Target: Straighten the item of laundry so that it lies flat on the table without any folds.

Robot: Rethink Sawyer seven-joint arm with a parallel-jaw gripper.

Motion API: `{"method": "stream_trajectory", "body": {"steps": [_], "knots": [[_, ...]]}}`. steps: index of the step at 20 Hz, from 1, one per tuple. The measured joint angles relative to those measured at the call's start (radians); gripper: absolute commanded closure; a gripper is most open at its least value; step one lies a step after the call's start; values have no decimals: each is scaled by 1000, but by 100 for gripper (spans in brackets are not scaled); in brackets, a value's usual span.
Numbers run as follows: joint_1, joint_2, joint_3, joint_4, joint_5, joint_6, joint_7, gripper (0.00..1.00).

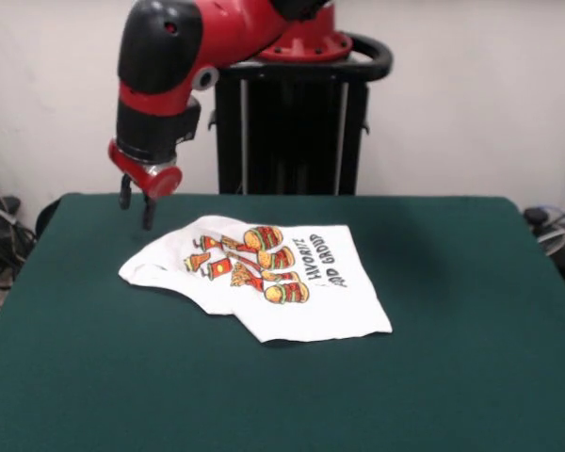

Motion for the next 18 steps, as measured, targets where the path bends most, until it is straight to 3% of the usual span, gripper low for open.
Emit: {"method": "stream_trajectory", "body": {"steps": [3,9,14,18], "knots": [[-6,-6,-4,9,-1,21,-12,0],[-28,-19,-44,53,-1,148,-150,0],[-30,-19,-67,73,-1,199,-292,0],[-31,-17,-67,73,0,199,-320,0]]}}
